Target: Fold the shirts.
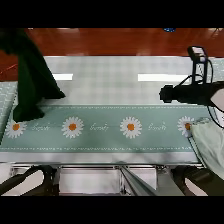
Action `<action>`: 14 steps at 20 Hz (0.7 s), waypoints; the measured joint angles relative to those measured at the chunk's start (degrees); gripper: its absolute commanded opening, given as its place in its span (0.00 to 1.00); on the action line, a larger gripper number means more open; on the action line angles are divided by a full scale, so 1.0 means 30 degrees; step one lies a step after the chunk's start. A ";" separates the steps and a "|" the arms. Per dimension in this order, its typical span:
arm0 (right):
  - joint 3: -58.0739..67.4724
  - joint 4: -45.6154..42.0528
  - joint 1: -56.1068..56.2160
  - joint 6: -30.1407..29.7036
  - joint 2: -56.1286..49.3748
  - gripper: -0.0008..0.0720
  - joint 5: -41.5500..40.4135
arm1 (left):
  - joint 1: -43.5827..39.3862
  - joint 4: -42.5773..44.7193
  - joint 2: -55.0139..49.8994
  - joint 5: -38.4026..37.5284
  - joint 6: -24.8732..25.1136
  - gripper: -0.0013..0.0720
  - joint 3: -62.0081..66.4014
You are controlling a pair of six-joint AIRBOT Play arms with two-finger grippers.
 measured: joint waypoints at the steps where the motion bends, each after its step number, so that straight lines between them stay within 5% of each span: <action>1: 0.0000 0.0051 0.0000 0.0022 0.0459 0.57 0.0007 | -0.0095 -0.0619 0.0357 0.0022 0.0044 0.04 0.0882; 8: 0.0000 0.0036 0.0000 0.0073 0.3228 0.57 0.0073 | -0.2885 -0.3191 0.1362 0.0459 0.0051 0.04 0.6805; 14: 0.0000 -0.0007 0.0000 0.0080 0.4277 0.57 0.0197 | -0.8189 -0.3534 0.3155 0.2295 0.0211 0.04 0.3592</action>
